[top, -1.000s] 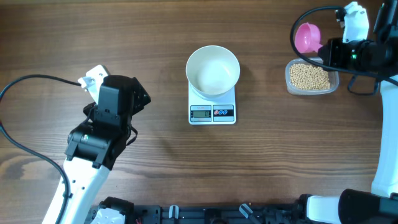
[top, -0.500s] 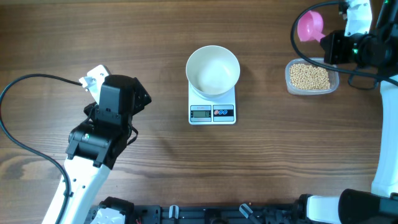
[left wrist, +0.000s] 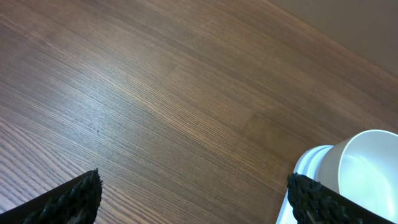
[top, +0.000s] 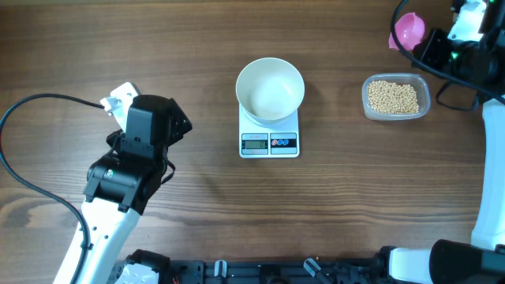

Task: Scoop item into bowl and weigh 150g on scale
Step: 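Lower the pink scoop with the right gripper into the soybean tub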

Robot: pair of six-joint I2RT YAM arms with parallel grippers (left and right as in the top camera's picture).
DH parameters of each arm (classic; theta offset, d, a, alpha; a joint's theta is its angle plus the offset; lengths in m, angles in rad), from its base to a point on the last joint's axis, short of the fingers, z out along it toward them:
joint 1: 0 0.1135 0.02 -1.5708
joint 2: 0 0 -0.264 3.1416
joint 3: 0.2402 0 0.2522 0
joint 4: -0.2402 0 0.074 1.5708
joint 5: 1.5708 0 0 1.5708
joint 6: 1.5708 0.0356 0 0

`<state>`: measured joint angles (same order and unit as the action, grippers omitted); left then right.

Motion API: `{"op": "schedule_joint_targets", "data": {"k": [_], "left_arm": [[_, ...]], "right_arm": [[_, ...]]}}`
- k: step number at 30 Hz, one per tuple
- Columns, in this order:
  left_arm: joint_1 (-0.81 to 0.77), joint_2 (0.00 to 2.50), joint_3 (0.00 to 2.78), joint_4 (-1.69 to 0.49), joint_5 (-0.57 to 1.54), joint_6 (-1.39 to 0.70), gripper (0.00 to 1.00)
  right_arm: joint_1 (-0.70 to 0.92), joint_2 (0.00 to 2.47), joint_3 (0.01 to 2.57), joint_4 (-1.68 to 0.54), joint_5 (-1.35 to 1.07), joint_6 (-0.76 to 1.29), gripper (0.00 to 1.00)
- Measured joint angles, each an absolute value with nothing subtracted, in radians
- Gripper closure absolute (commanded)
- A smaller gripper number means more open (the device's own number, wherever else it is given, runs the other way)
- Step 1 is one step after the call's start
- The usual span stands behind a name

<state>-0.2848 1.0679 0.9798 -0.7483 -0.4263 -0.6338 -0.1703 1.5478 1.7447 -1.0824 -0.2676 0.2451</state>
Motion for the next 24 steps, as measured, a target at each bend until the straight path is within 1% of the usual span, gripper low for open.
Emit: {"op": "schedule_joint_targets", "data": {"k": [7, 15, 18, 24], "left_arm": [[-0.285, 1.068, 0.980, -0.748, -0.426, -0.634, 0.00], [-0.285, 1.068, 0.980, -0.748, -0.426, -0.634, 0.00], [-0.285, 1.068, 0.980, -0.748, -0.426, -0.634, 0.00], [-0.285, 1.068, 0.980, -0.748, -0.426, -0.634, 0.00]], "right_arm": [[-0.170, 1.548, 1.745, -1.079, -0.260, 0.341, 0.96], [-0.170, 1.548, 1.745, -1.045, -0.223, 0.336, 0.96], [-0.170, 1.548, 1.745, -1.011, -0.204, 0.278, 0.96], [-0.170, 1.548, 1.745, -0.986, -0.119, 0.042, 0.96]]}}
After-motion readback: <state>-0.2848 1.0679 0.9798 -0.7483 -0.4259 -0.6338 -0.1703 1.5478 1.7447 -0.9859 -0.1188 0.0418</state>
